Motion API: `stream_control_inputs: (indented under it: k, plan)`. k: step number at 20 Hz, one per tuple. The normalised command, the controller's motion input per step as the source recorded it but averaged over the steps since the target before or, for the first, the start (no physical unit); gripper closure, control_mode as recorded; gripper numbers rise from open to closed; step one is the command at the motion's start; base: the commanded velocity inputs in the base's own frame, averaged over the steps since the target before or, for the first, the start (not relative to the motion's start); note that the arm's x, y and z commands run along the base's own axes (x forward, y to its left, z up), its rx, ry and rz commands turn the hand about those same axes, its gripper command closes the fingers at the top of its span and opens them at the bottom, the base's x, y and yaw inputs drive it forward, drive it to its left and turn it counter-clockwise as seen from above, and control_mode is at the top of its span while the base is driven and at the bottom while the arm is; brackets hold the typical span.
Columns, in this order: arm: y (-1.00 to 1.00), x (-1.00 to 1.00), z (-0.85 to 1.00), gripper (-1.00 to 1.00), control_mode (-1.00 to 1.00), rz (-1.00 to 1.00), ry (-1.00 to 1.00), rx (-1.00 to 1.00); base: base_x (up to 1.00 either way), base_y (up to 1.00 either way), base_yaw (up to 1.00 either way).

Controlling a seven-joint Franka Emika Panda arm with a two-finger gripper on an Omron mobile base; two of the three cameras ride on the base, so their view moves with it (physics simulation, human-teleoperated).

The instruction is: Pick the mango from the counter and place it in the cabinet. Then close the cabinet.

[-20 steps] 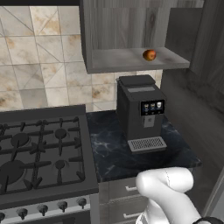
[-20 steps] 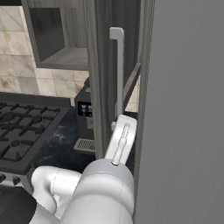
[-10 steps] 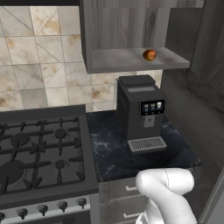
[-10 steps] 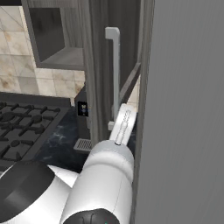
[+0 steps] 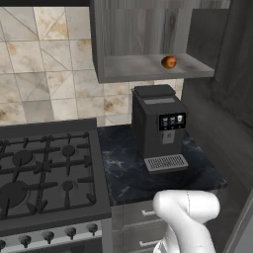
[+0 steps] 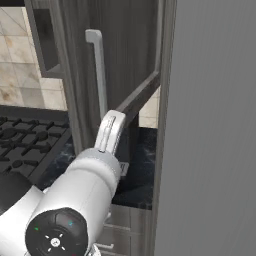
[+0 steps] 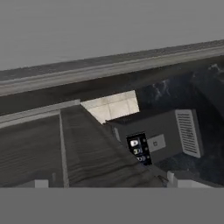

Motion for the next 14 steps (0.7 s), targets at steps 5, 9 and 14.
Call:
stream_control_inputs:
  k: [5, 9, 14]
  plan:
    - [0.81, 0.30, 0.17, -1.00, -1.00, 0.01, 0.00, -0.02, 0.00, 0.00, 0.00]
    - [0.26, 0.98, 0.27, -1.00, -1.00, 0.13, -0.06, 0.03, 0.00, 0.00, 0.00]
    - [0.00, 1.00, 0.12, -1.00, -1.00, 0.22, -0.01, 0.07, 0.00, 0.00, 0.00]
